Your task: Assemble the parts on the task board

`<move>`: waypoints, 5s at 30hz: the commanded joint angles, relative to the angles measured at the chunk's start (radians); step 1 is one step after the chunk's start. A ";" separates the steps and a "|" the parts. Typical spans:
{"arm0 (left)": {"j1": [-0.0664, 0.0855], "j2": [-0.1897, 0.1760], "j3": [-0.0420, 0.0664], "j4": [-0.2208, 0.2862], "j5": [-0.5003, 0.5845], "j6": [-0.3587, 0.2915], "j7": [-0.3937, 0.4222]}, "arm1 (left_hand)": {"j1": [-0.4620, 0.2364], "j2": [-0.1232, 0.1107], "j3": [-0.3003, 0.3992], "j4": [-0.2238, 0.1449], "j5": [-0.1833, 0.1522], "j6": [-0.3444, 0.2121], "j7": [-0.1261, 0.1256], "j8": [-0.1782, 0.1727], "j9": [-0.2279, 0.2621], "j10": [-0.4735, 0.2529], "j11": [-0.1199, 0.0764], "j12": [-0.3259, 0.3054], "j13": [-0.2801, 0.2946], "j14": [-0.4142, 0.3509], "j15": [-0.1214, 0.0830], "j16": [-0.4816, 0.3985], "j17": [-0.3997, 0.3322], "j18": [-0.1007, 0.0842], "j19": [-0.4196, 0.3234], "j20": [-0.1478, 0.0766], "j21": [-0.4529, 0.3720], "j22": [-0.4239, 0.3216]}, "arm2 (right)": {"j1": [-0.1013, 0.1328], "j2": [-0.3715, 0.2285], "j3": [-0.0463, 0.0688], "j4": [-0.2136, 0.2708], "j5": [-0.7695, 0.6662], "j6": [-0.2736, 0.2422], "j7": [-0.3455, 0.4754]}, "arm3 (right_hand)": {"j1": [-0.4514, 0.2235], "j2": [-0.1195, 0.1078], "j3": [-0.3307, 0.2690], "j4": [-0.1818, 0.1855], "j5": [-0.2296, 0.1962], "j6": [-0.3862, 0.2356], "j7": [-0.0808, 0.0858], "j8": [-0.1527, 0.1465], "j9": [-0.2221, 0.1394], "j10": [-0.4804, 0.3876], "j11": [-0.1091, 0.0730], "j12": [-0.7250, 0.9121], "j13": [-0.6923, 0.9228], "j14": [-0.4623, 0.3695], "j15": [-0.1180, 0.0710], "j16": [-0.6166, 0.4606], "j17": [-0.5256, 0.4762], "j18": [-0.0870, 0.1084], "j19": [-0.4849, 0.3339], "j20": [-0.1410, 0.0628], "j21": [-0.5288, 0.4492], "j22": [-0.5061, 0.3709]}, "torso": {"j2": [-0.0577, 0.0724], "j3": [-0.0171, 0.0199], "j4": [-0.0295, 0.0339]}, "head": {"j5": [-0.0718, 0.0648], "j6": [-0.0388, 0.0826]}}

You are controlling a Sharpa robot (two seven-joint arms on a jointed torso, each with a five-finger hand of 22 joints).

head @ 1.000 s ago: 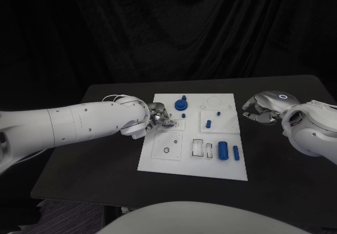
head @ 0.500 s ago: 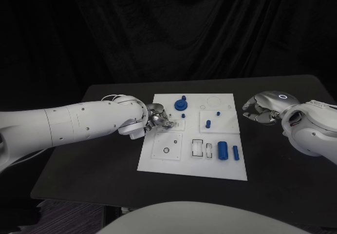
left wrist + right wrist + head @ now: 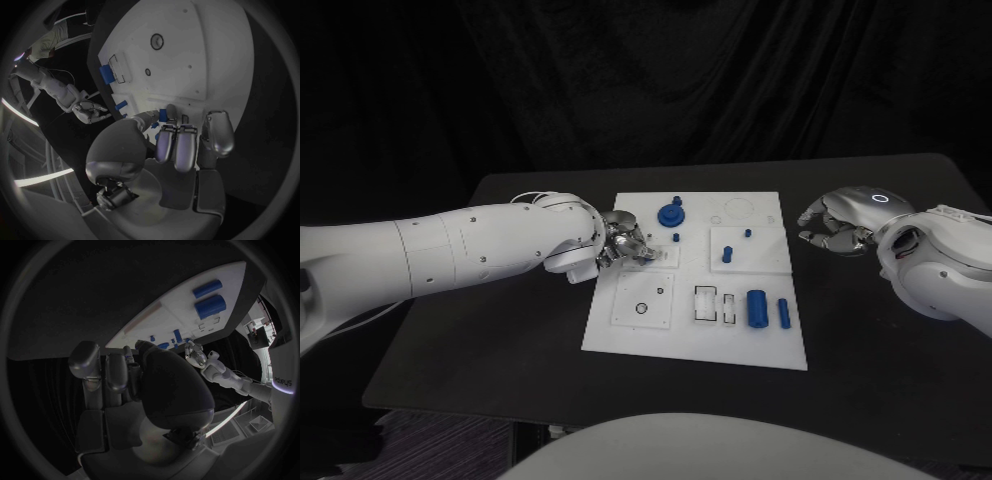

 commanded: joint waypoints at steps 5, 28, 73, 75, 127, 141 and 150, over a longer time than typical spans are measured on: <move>-0.005 0.011 -0.005 -0.010 0.015 0.045 -0.014 | -0.007 0.003 0.003 0.011 -0.003 -0.003 0.004 -0.006 -0.005 -0.002 -0.003 -0.007 0.140 -0.003 -0.005 -0.005 0.020 -0.003 0.002 -0.001 -0.008 0.035 | -0.003 0.001 0.001 -0.001 -0.004 0.010 -0.020 | 0.007 -0.005 0.007 0.000 0.004 -0.004 0.000 -0.007 -0.002 -0.005 -0.001 -0.005 0.045 0.023 0.007 -0.009 -0.003 0.016 -0.007 0.001 -0.005 0.104 | 0.001 -0.0002 0.0006 | -0.002 0.000; -0.005 0.024 -0.005 -0.025 0.015 0.007 -0.014 | -0.062 0.017 -0.073 0.134 -0.112 -0.026 0.033 -0.101 -0.070 -0.004 0.022 -0.004 0.144 -0.008 0.017 -0.004 0.019 -0.002 -0.005 0.019 -0.021 0.044 | -0.003 0.003 0.001 -0.002 0.007 0.017 -0.023 | 0.007 -0.007 0.009 0.000 0.004 -0.014 -0.001 -0.013 -0.005 -0.006 -0.002 -0.007 0.043 0.023 0.007 -0.011 -0.005 0.017 -0.008 0.001 -0.011 0.102 | 0.001 -0.0005 0.0007 | -0.003 0.000; -0.005 -0.006 -0.005 0.005 -0.058 -0.054 0.079 | 0.056 -0.009 0.060 0.039 0.189 0.007 0.025 -0.100 -0.059 0.004 0.013 0.002 0.153 0.004 0.010 0.009 0.045 -0.004 0.011 0.014 -0.020 0.082 | -0.008 -0.001 0.001 -0.001 0.026 0.045 -0.033 | 0.006 -0.006 0.012 0.001 0.004 -0.019 -0.001 -0.016 -0.007 -0.005 -0.002 -0.007 0.043 0.023 0.006 -0.015 -0.008 0.018 -0.008 0.001 -0.019 0.100 | 0.001 -0.0005 0.0017 | 0.003 0.000; -0.005 -0.013 -0.005 0.011 -0.058 -0.056 0.089 | 0.056 -0.017 0.098 0.026 0.129 0.005 0.023 -0.088 -0.046 0.004 0.012 0.001 0.153 0.005 0.007 0.010 0.046 -0.005 0.014 0.012 -0.018 0.086 | -0.008 -0.001 0.001 0.000 0.026 0.046 -0.033 | 0.006 -0.006 0.012 0.001 0.004 -0.019 -0.001 -0.016 -0.007 -0.005 -0.002 -0.007 0.043 0.023 0.006 -0.015 -0.008 0.018 -0.008 0.001 -0.019 0.100 | 0.001 -0.0005 0.0015 | 0.002 0.000; 0.126 0.197 -0.005 -0.246 0.047 0.539 -0.245 | -0.058 -0.043 0.301 -0.143 0.104 -0.068 0.037 0.038 0.109 0.085 0.024 0.070 0.227 0.120 0.021 0.095 0.263 -0.036 0.090 0.025 0.102 0.189 | -0.022 0.022 0.001 -0.024 0.036 0.053 -0.032 | 0.005 -0.006 0.015 0.002 0.004 -0.013 0.003 -0.013 -0.006 -0.003 0.000 -0.004 0.046 0.023 0.007 -0.016 -0.009 0.019 -0.009 0.001 -0.028 0.097 | 0.002 0.0003 0.0010 | -0.007 0.000; 0.125 0.254 -0.005 -0.315 0.021 0.546 -0.264 | -0.063 -0.036 0.283 -0.169 0.119 -0.059 0.032 0.037 0.118 0.109 0.019 0.090 0.243 0.120 0.016 0.095 0.263 -0.040 0.106 0.020 0.118 0.194 | -0.022 0.023 0.001 -0.022 0.036 0.059 -0.036 | 0.005 -0.005 0.015 0.002 0.004 -0.012 0.003 -0.012 -0.006 -0.003 0.001 -0.005 0.046 0.023 0.008 -0.017 -0.010 0.019 -0.010 0.001 -0.030 0.097 | 0.002 -0.0011 0.0012 | -0.007 0.000; 0.124 0.266 -0.005 -0.327 0.019 0.559 -0.258 | -0.065 -0.034 0.273 -0.172 0.109 -0.059 0.033 0.032 0.118 0.104 0.019 0.086 0.240 0.120 0.016 0.095 0.263 -0.038 0.102 0.020 0.111 0.191 | -0.022 0.025 0.001 -0.023 0.036 0.063 -0.038 | 0.005 -0.005 0.016 0.002 0.004 -0.011 0.003 -0.011 -0.006 -0.003 0.001 -0.005 0.046 0.023 0.008 -0.018 -0.010 0.019 -0.010 0.001 -0.031 0.097 | 0.002 -0.0005 0.0004 | -0.007 0.000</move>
